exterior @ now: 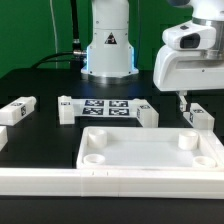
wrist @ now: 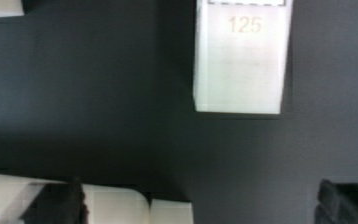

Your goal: Assemble desk

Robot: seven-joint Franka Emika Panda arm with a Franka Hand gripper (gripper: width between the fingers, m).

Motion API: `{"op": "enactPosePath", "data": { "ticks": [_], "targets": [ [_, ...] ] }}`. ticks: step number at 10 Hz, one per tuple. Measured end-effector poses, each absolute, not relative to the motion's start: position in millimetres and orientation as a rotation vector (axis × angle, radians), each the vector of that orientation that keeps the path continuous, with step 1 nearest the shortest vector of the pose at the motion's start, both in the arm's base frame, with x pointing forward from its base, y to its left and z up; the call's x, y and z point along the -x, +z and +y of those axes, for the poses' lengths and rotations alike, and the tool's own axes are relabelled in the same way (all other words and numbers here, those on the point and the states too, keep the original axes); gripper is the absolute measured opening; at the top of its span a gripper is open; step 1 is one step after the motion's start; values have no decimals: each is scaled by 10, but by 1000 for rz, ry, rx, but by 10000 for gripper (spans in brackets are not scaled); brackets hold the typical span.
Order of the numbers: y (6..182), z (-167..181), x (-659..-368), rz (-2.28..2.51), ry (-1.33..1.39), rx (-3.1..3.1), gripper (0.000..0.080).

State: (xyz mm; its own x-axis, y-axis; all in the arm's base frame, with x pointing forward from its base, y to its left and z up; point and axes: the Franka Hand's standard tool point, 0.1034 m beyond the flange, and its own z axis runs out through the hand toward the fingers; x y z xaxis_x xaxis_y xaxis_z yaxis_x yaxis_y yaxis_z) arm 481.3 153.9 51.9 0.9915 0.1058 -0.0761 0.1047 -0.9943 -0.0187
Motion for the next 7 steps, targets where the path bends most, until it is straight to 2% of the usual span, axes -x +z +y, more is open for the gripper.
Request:
{"op": "enactPosePath", "data": {
  "ticks": [7],
  "targets": [
    [493,1601,-4781,-300,789,3055,649]
  ]
}}
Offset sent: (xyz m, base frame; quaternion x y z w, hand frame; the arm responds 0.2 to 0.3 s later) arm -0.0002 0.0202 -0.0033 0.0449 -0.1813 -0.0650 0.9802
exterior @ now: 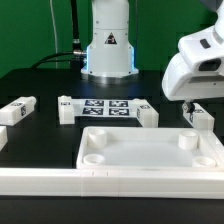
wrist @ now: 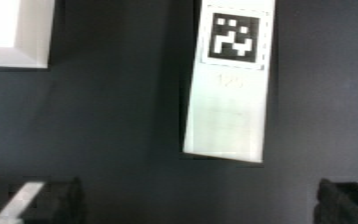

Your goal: Assemble desk

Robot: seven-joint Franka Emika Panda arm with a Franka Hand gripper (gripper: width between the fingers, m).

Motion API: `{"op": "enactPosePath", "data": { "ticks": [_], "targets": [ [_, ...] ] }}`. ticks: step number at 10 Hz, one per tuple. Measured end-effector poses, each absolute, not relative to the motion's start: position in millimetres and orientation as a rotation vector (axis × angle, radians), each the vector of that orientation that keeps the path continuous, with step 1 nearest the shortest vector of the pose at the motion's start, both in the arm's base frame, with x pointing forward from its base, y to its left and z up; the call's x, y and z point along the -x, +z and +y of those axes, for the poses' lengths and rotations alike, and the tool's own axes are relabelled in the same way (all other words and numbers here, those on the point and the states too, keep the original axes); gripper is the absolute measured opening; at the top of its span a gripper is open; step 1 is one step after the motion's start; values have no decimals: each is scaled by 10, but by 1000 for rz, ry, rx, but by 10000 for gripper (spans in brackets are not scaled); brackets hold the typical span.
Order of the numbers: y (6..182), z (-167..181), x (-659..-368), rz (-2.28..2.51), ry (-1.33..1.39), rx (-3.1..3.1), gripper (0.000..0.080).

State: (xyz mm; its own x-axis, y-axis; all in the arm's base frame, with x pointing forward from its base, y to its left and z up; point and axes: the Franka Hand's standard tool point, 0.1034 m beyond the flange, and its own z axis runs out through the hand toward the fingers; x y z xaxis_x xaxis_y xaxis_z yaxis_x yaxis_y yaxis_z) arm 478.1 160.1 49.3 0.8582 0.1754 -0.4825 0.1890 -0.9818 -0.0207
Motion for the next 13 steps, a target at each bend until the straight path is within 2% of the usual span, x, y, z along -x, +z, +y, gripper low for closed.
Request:
{"op": "enactPosePath", "data": {
  "ticks": [6,8,9,13],
  "targets": [
    [290,1643,-4636,292,-1292,-2765,649],
    [236,1584,-4515,295,-1550,-2606,649],
    [144,1590,-4593,292,-1541,-2616,649],
    [105,1568,-4579,262,-1532,-2613,649]
  ]
}}
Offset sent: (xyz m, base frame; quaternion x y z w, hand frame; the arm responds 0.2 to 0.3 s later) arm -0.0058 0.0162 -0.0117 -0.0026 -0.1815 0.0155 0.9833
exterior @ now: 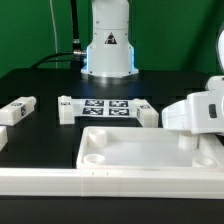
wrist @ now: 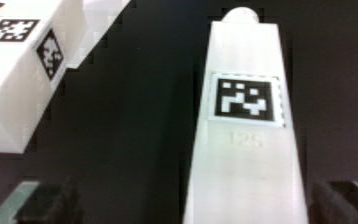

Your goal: Assemble desk

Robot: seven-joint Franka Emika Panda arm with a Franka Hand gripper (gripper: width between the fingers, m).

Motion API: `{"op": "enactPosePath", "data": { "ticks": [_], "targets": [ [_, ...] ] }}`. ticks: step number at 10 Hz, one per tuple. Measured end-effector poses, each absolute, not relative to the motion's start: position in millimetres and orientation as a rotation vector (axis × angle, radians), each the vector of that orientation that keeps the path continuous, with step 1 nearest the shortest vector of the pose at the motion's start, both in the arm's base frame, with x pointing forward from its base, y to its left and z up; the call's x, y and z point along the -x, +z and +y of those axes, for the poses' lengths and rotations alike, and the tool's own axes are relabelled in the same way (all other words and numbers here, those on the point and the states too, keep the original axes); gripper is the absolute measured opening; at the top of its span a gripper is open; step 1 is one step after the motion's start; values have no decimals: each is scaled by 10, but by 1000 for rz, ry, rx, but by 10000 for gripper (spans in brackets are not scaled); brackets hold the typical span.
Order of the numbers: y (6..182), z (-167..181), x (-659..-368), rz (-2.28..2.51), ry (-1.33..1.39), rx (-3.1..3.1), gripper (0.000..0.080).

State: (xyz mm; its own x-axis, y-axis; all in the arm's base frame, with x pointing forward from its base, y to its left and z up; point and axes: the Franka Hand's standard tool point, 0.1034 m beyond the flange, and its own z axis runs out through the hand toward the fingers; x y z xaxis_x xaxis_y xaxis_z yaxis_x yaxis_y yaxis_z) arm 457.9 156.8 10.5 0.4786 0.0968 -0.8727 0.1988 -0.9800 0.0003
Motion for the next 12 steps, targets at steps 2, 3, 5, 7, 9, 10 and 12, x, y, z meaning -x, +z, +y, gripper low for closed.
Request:
{"op": "enactPosePath", "data": {
  "ticks": [2,3,5,7,9,10,12],
  "targets": [
    [106,1568,-4580,264,-1532,-2613,522],
    [106,1568,-4580,264,-1532,-2613,383],
    [107,1569,-4583,265,-1531,-2615,292],
    [115,1568,-4595,273,-1527,-2621,294],
    [152,1539,-4639,297,-1522,-2640,294],
    [306,1511,-4692,307,-1520,-2648,294],
    [657,1435,-4836,314,-1494,-2677,294]
  ]
}}
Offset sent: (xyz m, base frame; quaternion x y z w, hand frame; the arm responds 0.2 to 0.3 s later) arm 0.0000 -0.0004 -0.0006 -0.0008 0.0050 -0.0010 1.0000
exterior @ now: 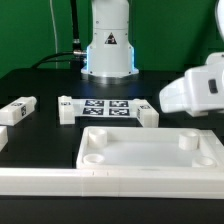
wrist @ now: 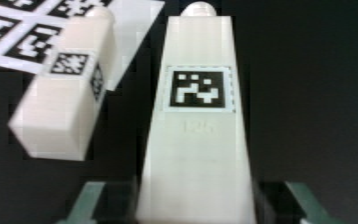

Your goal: Assemble desk

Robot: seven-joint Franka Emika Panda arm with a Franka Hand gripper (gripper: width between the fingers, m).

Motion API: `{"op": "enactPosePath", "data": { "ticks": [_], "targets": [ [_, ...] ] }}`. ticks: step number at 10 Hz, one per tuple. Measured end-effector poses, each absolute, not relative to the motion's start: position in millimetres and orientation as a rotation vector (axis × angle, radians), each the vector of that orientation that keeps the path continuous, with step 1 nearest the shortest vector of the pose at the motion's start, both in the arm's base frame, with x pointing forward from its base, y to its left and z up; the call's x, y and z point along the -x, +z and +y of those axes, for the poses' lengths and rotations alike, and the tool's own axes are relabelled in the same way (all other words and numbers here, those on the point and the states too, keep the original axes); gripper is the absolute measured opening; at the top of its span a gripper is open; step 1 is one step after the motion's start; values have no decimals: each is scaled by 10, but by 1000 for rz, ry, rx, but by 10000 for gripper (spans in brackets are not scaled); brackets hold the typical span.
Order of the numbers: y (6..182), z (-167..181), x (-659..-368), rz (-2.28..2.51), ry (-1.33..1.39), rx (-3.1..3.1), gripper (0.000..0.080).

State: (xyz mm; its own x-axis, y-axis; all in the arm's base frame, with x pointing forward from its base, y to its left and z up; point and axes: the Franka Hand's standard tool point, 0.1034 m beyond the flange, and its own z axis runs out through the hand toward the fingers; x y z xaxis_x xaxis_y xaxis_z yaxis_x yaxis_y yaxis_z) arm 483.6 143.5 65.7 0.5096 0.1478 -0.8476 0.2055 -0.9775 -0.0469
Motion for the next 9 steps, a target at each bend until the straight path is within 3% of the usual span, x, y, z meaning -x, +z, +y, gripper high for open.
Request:
{"op": "enactPosePath", "data": {
  "ticks": [1,5,9],
  "targets": [
    [820,1393,-4917,320,-1466,-2704,294],
    [780,1438,-5107,325,-1279,-2817,294],
    [1351,1266,-5443,363,-954,-2976,294]
  ]
}}
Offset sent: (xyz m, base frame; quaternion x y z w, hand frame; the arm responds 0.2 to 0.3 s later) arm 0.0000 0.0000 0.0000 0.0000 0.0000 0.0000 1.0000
